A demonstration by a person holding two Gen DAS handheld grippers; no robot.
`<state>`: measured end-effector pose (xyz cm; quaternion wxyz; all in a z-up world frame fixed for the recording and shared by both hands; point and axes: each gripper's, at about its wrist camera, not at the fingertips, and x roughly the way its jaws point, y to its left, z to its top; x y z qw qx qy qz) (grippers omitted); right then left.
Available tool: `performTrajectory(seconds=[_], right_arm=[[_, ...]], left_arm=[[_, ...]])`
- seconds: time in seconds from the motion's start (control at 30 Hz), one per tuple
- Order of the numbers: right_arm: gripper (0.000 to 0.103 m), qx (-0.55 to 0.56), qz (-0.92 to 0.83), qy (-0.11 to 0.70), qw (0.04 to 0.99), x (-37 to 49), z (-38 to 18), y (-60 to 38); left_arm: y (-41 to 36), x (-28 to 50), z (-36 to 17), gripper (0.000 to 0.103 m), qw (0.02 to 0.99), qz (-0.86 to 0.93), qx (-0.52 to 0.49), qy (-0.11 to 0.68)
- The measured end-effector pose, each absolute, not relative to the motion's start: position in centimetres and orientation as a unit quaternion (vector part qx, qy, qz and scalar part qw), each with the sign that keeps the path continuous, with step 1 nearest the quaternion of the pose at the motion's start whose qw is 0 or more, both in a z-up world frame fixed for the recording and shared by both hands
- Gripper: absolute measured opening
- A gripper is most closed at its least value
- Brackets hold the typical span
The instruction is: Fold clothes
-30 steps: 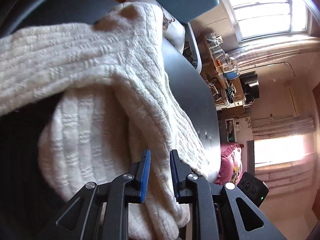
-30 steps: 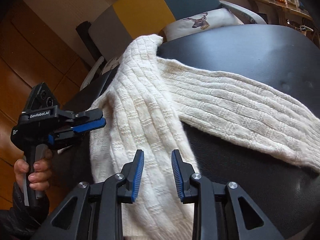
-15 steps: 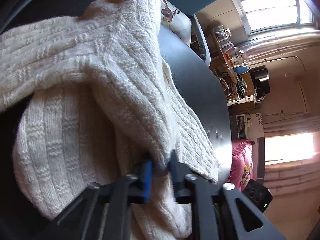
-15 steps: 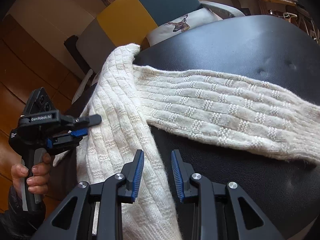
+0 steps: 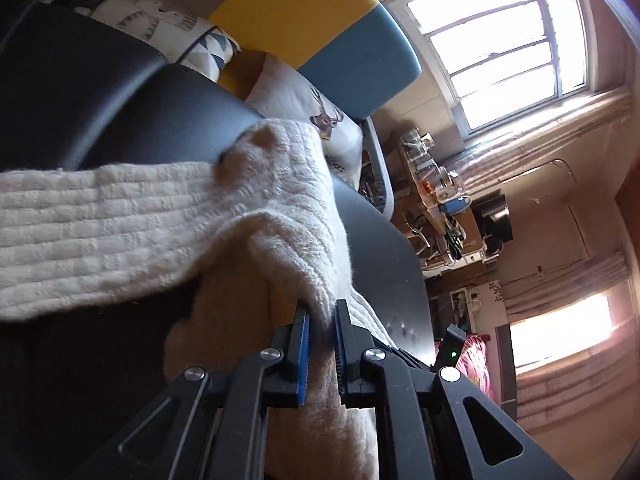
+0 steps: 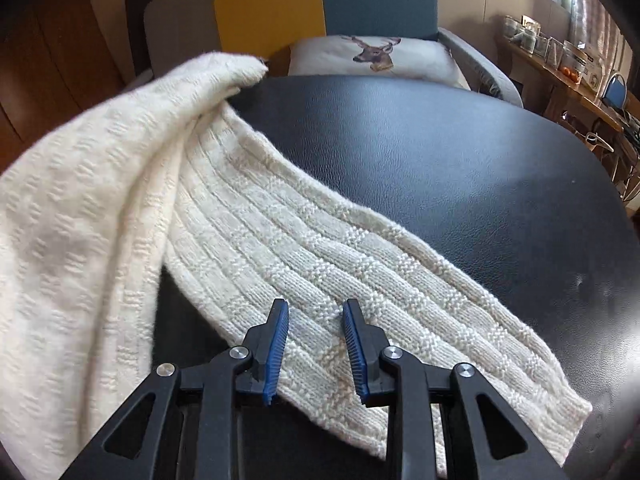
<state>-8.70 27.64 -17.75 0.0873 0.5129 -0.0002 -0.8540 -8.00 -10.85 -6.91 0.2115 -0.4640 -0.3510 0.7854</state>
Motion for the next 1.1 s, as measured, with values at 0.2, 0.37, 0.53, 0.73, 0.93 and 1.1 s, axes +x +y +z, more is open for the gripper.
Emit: performTrajectory(seconds=[0.2,0.37,0.53,0.73,0.93,1.1], right_arm=[[0.026,0.515,-0.855,-0.006,0.06,-8.7,-18.2,29.1],[0.026,0.522,-0.853,0.026,0.008,-8.7,-18.3,30.5],[0.027,0.53,-0.847,-0.031,-0.018,-8.1,-18.0,33.9],[0.028,0.467,-0.88,-0.074,0.045,-7.1,-14.6,32.7],[0.029,0.468,-0.871,-0.09,0.118,-9.5,-12.9,27.4],[0.029,0.491,-0.856,-0.082,0.136,-12.3,-13.9,23.1]], left_arm=[[-15.9,-7.9,-8.9,0.011,0.147,0.806,-0.471,-0.327],[-17.5,-7.3,-11.4,0.011,0.115,0.811,-0.498,-0.285],[-21.2,-6.7,-12.0,0.011,0.095,0.802,-0.503,-0.308],[-24.3,-8.2,-8.6,0.013,0.044,0.842,-0.466,-0.269],[-24.5,-11.8,-10.2,0.013,-0.005,0.854,-0.493,-0.168],[-21.9,-14.0,-12.4,0.022,0.041,0.847,-0.527,-0.063]])
